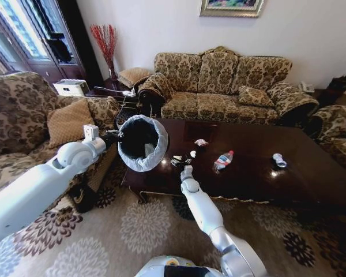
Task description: Move to the front of the table and place the trash on the table into the trash bin.
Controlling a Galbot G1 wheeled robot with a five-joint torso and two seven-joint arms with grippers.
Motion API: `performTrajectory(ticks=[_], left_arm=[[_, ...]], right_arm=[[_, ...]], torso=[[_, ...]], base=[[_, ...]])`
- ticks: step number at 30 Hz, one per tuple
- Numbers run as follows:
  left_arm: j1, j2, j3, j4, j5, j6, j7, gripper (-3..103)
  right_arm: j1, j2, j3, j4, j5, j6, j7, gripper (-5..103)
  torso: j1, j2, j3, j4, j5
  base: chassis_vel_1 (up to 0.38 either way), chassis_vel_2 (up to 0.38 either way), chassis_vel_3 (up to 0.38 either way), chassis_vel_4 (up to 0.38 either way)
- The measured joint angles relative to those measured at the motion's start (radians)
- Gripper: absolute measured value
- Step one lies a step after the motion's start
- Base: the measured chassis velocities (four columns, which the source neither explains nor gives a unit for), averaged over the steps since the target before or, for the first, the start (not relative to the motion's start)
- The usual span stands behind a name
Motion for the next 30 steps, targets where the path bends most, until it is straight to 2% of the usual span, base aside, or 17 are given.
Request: performTrajectory(ticks=[4,7,10,12,13,14,15,16,18,20,21,23,24,25,28,29,30], left_arm=[[0.001,0.007,-0.001,-0.007,-0.008,0.0,0.0,0],[0.003,0.013,-0.006,-0.011,-0.012,0.0,0.0,0],[0.01,0.015,-0.014,-0.014,-0.013,0.0,0.001,0],[0.022,0.019,-0.03,-0.019,-0.015,0.0,0.001,0],[0.022,0.019,-0.03,-0.019,-0.015,0.0,0.001,0],[0.027,0.019,-0.034,-0.02,-0.016,-0.001,0.001,0],[0.032,0.019,-0.038,-0.02,-0.016,-0.001,0.001,0],[0.042,0.019,-0.048,-0.021,-0.016,0.0,0.001,0],[0.045,0.019,-0.052,-0.022,-0.016,0.0,0.001,0],[0.062,0.02,-0.069,-0.026,-0.017,-0.002,0.001,0],[0.062,0.02,-0.069,-0.026,-0.017,-0.002,0.001,0],[0.077,0.02,-0.084,-0.029,-0.017,-0.003,0.003,0],[0.09,0.021,-0.096,-0.031,-0.017,-0.005,0.003,0],[0.09,0.021,-0.096,-0.031,-0.017,-0.005,0.003,0],[0.111,0.024,-0.114,-0.036,-0.017,-0.006,0.005,0],[0.111,0.024,-0.114,-0.036,-0.017,-0.006,0.005,0],[0.113,0.026,-0.117,-0.037,-0.018,-0.006,0.005,0]], right_arm=[[-0.015,0.0,-0.018,0.021,0.026,-0.032,0.0,98],[-0.046,0.0,-0.032,0.054,0.036,-0.042,0.0,87],[-0.059,0.0,-0.034,0.069,0.035,-0.046,0.0,85],[-0.07,0.0,-0.034,0.084,0.034,-0.052,0.0,76],[-0.07,0.0,-0.034,0.084,0.034,-0.052,0.0,76],[-0.072,0.0,-0.035,0.084,0.033,-0.054,0.0,70],[-0.073,0.0,-0.034,0.083,0.03,-0.056,0.0,70],[-0.073,0.0,-0.031,0.078,0.025,-0.059,0.0,59],[-0.073,0.0,-0.03,0.076,0.023,-0.061,0.0,59],[-0.072,0.0,-0.029,0.069,0.02,-0.071,0.0,48],[-0.072,0.0,-0.029,0.069,0.02,-0.071,0.0,48],[-0.07,0.0,-0.026,0.066,0.018,-0.074,0.0,37],[-0.07,0.0,-0.024,0.066,0.016,-0.076,0.0,32],[-0.07,0.0,-0.024,0.066,0.016,-0.076,0.0,32],[-0.073,0.0,-0.021,0.068,0.015,-0.08,0.0,16],[-0.073,0.0,-0.021,0.068,0.015,-0.08,0.0,16],[-0.077,0.0,-0.021,0.072,0.014,-0.082,0.0,11]], torso=[[0.0,0.0,0.0,-0.0004,-0.0002],[-0.001,0.0,0.0,-0.0004,-0.0001],[-0.003,0.0,-0.001,0.0,-0.0005],[-0.004,0.001,-0.002,0.0013,0.0002],[-0.004,0.001,-0.002,0.0013,0.0002],[-0.004,0.001,-0.002,0.0014,0.0001],[-0.003,0.001,-0.001,0.0011,-0.0001],[-0.002,0.001,-0.001,0.0006,-0.0006],[-0.002,0.001,-0.001,0.0004,-0.0005],[-0.001,0.0,0.0,-0.0002,-0.0003],[-0.001,0.0,0.0,-0.0002,-0.0003],[-0.001,0.0,0.0,-0.0005,0.0],[-0.001,0.0,0.0,-0.0004,0.0],[-0.001,0.0,0.0,-0.0004,0.0],[-0.002,0.0,-0.001,0.0004,-0.0001],[-0.002,0.0,-0.001,0.0004,-0.0001],[-0.002,0.0,-0.001,0.0005,-0.0001]], base=[[-0.084,0.066,0.034,-0.024],[-0.021,0.015,-0.002,0.003],[0.0,0.0,0.0,0.0],[0.039,-0.021,-0.007,0.036],[0.078,-0.042,-0.014,0.073],[0.078,-0.007,-0.038,0.073],[0.065,-0.007,-0.038,0.058],[0.0,0.0,0.0,0.0],[0.0,0.0,0.0,0.0],[0.0,0.0,0.0,0.0],[0.0,0.0,0.0,0.0],[0.0,0.0,0.0,0.0],[0.0,0.0,0.0,0.0],[0.0,0.0,0.0,0.0],[0.0,0.0,0.0,0.0],[0.0,0.0,0.0,0.0],[0.0,0.0,0.0,0.0]])
